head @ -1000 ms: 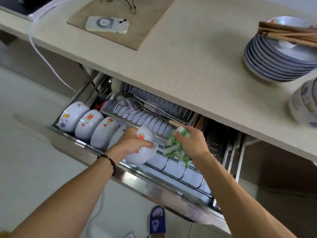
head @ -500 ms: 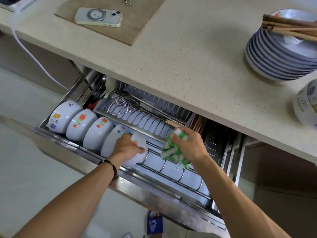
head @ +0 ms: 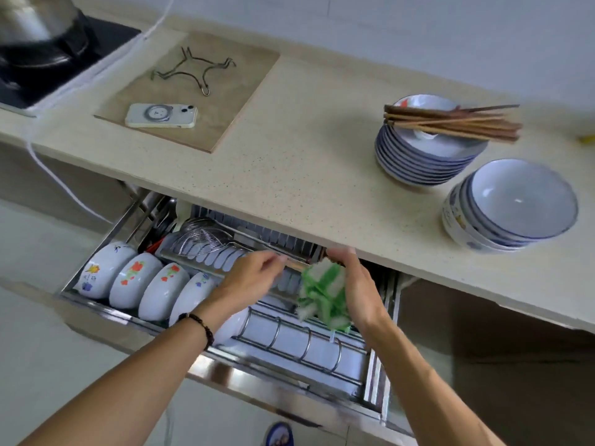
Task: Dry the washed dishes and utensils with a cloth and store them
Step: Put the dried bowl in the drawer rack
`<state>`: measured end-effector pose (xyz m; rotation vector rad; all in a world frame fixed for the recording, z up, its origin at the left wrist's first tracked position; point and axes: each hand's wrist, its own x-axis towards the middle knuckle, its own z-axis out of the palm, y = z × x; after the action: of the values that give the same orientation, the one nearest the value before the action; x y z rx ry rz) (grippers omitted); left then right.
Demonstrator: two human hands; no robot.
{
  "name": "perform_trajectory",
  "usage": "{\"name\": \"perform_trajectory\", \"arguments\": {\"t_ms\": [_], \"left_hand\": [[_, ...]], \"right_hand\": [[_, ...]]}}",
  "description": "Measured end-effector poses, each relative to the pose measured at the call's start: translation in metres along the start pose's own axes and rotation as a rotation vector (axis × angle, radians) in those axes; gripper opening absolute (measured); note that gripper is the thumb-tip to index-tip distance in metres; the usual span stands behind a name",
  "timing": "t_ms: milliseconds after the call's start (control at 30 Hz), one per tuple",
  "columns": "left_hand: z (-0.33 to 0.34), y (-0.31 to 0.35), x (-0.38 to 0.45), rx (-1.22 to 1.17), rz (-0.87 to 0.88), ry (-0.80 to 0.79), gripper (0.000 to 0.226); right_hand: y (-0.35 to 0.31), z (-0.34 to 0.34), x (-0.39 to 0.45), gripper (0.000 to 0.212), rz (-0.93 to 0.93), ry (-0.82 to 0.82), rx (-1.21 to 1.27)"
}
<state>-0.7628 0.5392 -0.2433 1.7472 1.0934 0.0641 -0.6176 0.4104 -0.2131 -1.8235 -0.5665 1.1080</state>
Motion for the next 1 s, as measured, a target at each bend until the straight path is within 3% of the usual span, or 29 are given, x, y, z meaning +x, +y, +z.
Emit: {"name": "perform_trajectory", "arguments": {"t_ms": [100, 167, 267, 433, 567, 667, 867, 933, 1000], "left_hand": [[0.023, 0.073, -0.013, -0.156, 0.106, -0.201, 0.038], [0.039, 0.112, -0.020, -0.139, 0.198, -0.276, 0.042], [0.070, 0.160, -0.025, -0.111, 0.314, -0.323, 0.014], [0.147, 0.240, -0.036, 0.011, 0.492, -0.304, 0.009], [0.233, 0.308, -0.066, 0.023, 0.562, -0.417, 0.017], [0.310, 0.351, -0.095, -0.068, 0.484, -0.494, 0.018], [0.463, 0.423, -0.159, -0.372, 0.178, -0.804, 0.051], [0.503, 0.440, -0.171, -0.430, 0.073, -0.850, 0.055], [0.539, 0.452, -0.180, -0.477, -0.020, -0.900, 0.054]], "right_hand": [[-0.012, -0.042, -0.022, 0.085, -0.086, 0.001, -0.015], [-0.020, -0.076, -0.037, 0.095, -0.115, 0.027, 0.001], [-0.026, -0.134, -0.064, 0.101, -0.137, 0.079, 0.065], [-0.017, -0.241, -0.127, 0.067, -0.166, 0.162, -0.015], [0.013, -0.335, -0.187, 0.023, -0.170, 0.303, -0.120], [0.047, -0.405, -0.225, 0.011, -0.185, 0.493, -0.190], [0.095, -0.507, -0.289, 0.026, -0.154, 1.021, -0.175], [0.114, -0.527, -0.304, 0.023, -0.187, 1.091, -0.146], [0.136, -0.543, -0.318, 0.023, -0.235, 1.030, -0.094]]}}
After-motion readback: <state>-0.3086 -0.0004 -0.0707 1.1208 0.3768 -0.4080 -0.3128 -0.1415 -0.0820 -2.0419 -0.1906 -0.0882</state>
